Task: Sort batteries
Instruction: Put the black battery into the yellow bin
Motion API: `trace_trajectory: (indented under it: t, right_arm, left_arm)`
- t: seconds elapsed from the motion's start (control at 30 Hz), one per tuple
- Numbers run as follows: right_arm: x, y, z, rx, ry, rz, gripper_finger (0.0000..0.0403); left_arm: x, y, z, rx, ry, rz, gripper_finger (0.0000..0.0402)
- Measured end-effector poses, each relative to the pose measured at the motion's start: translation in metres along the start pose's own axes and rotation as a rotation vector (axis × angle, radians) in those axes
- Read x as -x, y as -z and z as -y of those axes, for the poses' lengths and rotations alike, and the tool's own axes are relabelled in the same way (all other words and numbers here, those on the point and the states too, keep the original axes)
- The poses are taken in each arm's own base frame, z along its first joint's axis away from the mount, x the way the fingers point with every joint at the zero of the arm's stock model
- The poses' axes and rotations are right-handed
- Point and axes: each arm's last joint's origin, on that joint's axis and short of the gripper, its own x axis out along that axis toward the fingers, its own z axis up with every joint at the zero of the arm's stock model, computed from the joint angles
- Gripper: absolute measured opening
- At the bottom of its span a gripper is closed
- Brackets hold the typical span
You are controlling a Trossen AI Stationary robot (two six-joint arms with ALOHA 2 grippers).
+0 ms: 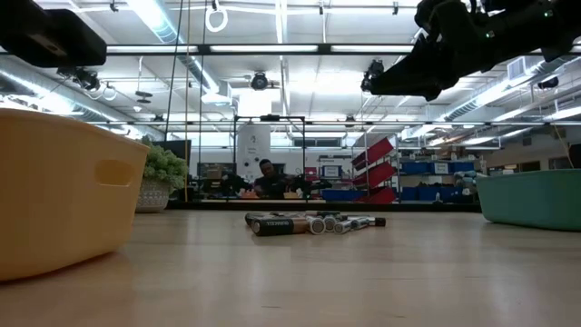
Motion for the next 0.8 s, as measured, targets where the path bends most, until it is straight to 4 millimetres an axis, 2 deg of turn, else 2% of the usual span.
trace_trajectory:
  t: [0.3,0.63,0.8]
  right_arm:
    - [0.0000,0.0001,0.0000,0.000,0.000,0.000,0.0090]
    - [-0.0001,0.0001,0.0000,0.000,0.000,-0.001,0.0090]
    - [-0.0001,0.0001,0.0000,0.000,0.000,-0.001,0.0090]
  left_arm:
    - [-0.0003,-0.0011,-0.0011,0.050,-0.039,0.034,0.0006]
    - [-0.0003,-0.0015,-0.0021,0.052,-0.069,0.056,0.0064]
    - [-0.0002,-0.0018,-0.0023,0.044,-0.078,0.063,0.0078]
